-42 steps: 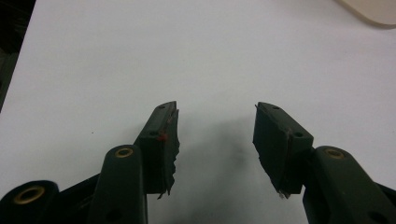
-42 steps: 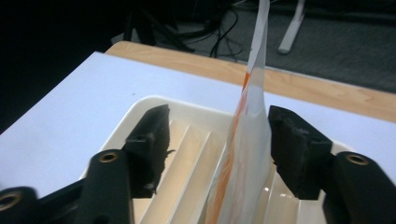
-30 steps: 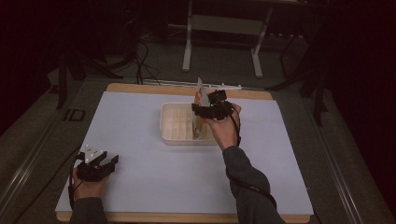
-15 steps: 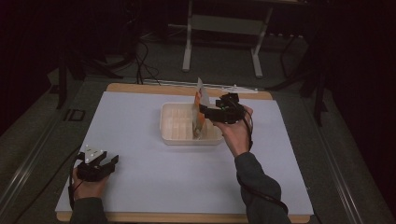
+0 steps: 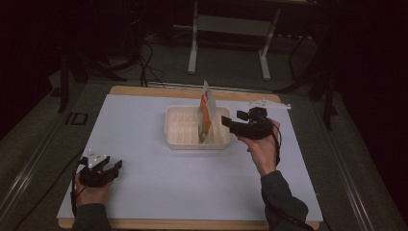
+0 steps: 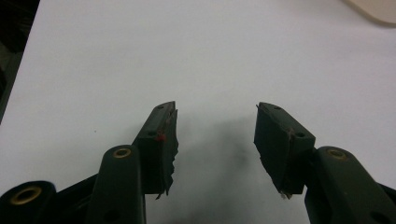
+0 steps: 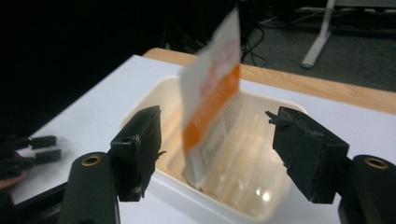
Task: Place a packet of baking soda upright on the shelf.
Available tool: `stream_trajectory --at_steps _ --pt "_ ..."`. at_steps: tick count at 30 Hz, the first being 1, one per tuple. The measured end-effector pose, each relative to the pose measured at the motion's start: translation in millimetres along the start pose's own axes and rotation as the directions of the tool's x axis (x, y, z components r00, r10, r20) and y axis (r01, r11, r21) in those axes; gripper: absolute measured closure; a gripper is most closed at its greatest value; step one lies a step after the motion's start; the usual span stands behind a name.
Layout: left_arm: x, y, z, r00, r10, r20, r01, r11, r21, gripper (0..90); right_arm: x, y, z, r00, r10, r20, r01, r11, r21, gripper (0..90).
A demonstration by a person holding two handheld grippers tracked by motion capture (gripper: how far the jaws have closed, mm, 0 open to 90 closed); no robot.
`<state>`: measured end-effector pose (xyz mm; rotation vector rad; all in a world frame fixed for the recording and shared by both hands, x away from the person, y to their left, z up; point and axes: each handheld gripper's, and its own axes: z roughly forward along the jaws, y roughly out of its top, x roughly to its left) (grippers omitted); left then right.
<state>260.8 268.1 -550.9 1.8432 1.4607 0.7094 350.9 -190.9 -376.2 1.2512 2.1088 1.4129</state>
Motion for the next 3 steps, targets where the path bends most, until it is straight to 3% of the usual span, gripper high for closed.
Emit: stream_trajectory --at_steps 3 --pt "0.3 0.1 0.5 0.9998 -0.013 -0.016 0.013 0.9999 0.002 47.6 -10.7 -12.7 -5.3 0.9996 0.009 0.025 -0.009 1.000 0.013 33.1"
